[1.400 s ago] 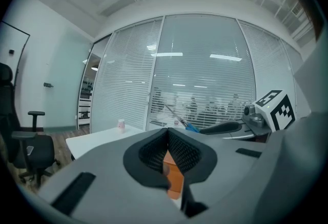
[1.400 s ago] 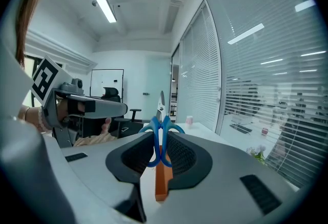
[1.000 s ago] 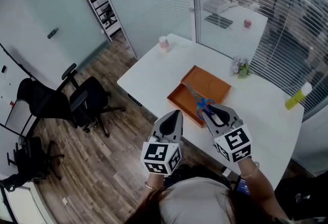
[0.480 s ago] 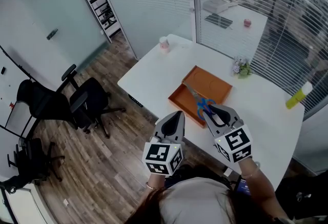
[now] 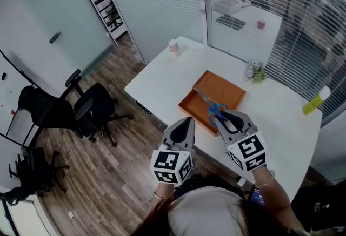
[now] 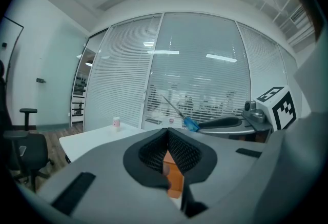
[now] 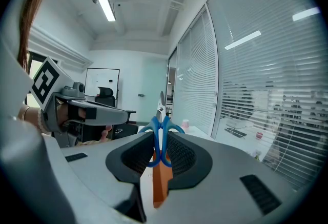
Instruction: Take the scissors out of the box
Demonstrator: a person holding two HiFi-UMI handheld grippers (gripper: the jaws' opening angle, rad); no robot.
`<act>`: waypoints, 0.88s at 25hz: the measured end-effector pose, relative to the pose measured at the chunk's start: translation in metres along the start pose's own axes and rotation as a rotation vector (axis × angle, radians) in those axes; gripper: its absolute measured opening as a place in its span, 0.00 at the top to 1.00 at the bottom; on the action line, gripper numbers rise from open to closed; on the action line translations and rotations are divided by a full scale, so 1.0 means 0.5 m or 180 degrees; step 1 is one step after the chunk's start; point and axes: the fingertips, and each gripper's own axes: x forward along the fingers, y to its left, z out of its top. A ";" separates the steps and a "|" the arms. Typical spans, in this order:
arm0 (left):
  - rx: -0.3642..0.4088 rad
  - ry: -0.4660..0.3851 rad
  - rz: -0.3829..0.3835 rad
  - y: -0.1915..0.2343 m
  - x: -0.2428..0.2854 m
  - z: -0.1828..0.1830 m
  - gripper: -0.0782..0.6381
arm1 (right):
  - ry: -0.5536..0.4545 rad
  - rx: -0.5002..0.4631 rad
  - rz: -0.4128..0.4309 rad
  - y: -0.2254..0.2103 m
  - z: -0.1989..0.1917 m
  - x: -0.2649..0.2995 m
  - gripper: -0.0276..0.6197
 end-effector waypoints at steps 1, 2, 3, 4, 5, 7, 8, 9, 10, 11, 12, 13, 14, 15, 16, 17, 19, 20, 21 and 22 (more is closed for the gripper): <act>-0.0001 0.0000 0.0000 0.001 0.001 0.001 0.87 | 0.0002 -0.0003 -0.0002 -0.001 0.001 0.000 0.79; -0.0001 -0.0001 -0.0002 0.000 0.002 0.002 0.87 | 0.0004 -0.0005 -0.0002 -0.002 0.001 0.000 0.79; -0.0001 -0.0002 -0.0005 0.000 0.003 0.003 0.87 | 0.0008 -0.0008 0.0001 -0.002 0.002 -0.001 0.79; 0.0000 -0.0002 -0.0009 -0.002 0.004 0.003 0.87 | 0.0012 -0.0014 0.0007 -0.002 0.001 -0.002 0.79; 0.0000 0.0000 -0.0013 -0.003 0.005 0.003 0.87 | 0.0016 -0.0025 0.0013 -0.002 0.001 -0.003 0.79; -0.0003 0.0004 -0.0021 -0.006 0.007 0.002 0.87 | 0.0021 -0.0051 0.0011 -0.004 0.000 -0.005 0.79; -0.0007 0.0005 -0.0025 -0.006 0.007 0.002 0.87 | 0.0025 -0.0058 0.0007 -0.004 0.001 -0.005 0.79; -0.0010 0.0005 -0.0027 -0.005 0.006 0.002 0.87 | 0.0029 -0.0061 0.0002 -0.004 0.001 -0.005 0.79; -0.0014 0.0006 -0.0029 -0.004 0.006 0.001 0.87 | 0.0032 -0.0064 -0.0003 -0.003 0.002 -0.005 0.79; -0.0017 0.0007 -0.0032 -0.003 0.006 0.001 0.87 | 0.0035 -0.0068 -0.0008 -0.002 0.002 -0.004 0.79; -0.0020 0.0008 -0.0034 -0.003 0.006 -0.001 0.87 | 0.0039 -0.0074 -0.0011 -0.003 0.001 -0.004 0.79; -0.0024 0.0009 -0.0037 -0.004 0.008 -0.002 0.87 | 0.0044 -0.0079 -0.0013 -0.003 0.000 -0.004 0.79; -0.0029 0.0010 -0.0040 -0.005 0.009 -0.003 0.87 | 0.0050 -0.0081 -0.0014 -0.004 -0.002 -0.005 0.79; -0.0033 0.0012 -0.0042 -0.006 0.011 -0.004 0.87 | 0.0055 -0.0082 -0.0015 -0.005 -0.004 -0.005 0.79; -0.0037 0.0014 -0.0045 -0.006 0.012 -0.005 0.87 | 0.0060 -0.0083 -0.0017 -0.006 -0.005 -0.005 0.79; -0.0039 0.0018 -0.0049 -0.007 0.012 -0.006 0.87 | 0.0065 -0.0084 -0.0018 -0.006 -0.006 -0.005 0.79; -0.0043 0.0026 -0.0059 -0.009 0.012 -0.006 0.87 | 0.0077 -0.0091 -0.0017 -0.005 -0.006 -0.006 0.79; -0.0045 0.0030 -0.0063 -0.010 0.012 -0.006 0.87 | 0.0085 -0.0097 -0.0012 -0.005 -0.006 -0.007 0.79; -0.0047 0.0034 -0.0066 -0.012 0.012 -0.007 0.87 | 0.0094 -0.0106 -0.0008 -0.005 -0.006 -0.008 0.79; -0.0049 0.0037 -0.0067 -0.014 0.011 -0.007 0.87 | 0.0103 -0.0113 -0.0004 -0.005 -0.007 -0.008 0.79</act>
